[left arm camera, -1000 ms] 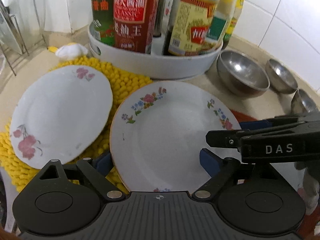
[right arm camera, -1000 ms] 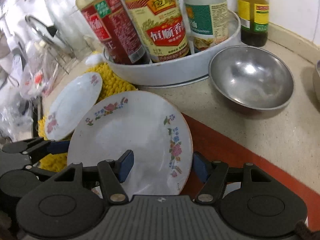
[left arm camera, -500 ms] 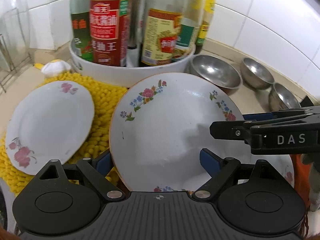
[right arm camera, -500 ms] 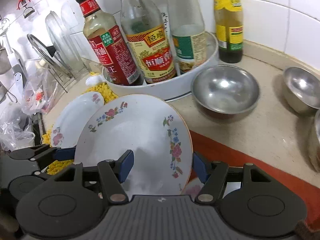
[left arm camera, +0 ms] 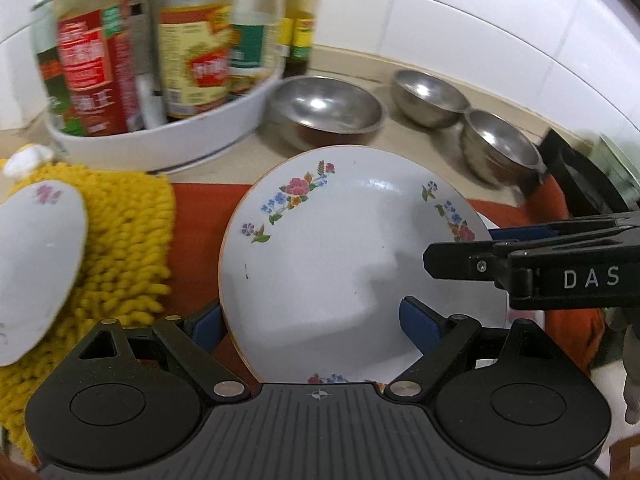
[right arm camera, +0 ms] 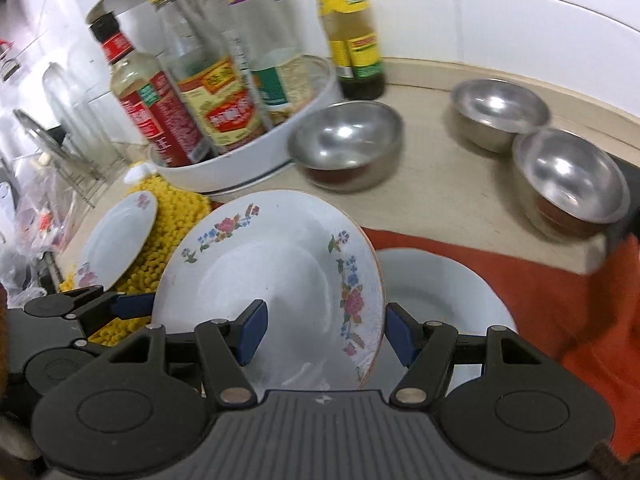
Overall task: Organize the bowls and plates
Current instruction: 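Lift the floral-rim plate with both grippers and carry it over the pink-flower plate on the red cloth, then lower the floral-rim plate onto the pink-flower plate with both grippers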
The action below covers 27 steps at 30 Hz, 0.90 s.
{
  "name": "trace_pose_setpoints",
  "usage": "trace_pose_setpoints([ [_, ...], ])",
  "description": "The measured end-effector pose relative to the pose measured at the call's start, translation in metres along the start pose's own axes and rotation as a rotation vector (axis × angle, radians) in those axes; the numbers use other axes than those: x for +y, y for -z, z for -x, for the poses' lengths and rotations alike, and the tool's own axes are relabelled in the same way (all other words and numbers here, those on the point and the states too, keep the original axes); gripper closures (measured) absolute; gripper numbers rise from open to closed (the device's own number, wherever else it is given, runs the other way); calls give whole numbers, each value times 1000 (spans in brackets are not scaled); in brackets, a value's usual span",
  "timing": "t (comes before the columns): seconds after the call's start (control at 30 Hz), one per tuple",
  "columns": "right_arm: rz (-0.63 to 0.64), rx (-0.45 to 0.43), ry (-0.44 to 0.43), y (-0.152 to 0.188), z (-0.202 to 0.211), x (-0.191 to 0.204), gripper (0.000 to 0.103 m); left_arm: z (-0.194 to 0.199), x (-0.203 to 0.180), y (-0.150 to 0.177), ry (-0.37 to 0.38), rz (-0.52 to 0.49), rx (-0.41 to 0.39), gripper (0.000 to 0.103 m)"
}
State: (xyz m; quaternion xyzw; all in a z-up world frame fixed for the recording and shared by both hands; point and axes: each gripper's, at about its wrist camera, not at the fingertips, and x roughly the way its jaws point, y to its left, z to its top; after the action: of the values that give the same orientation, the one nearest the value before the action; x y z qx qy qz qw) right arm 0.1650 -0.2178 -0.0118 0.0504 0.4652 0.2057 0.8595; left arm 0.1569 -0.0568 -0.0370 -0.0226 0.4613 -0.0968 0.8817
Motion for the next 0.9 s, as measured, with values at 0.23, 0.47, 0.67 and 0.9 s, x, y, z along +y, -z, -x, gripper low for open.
trace_pose_setpoints([
  [0.23, -88, -11, 64, 21, 18, -24, 43, -9, -26, 6, 62, -74, 27, 10],
  [0.47, -150, -17, 103, 37, 29, -41, 43, -15, -42, 9, 95, -120, 44, 10],
  [0.67, -160, -17, 133, 45, 30, -48, 43, -23, -49, 12, 99, -137, 63, 15],
  [0.9, -154, -17, 160, 47, 26, -56, 42, -19, -50, 13, 91, -150, 30, 15],
])
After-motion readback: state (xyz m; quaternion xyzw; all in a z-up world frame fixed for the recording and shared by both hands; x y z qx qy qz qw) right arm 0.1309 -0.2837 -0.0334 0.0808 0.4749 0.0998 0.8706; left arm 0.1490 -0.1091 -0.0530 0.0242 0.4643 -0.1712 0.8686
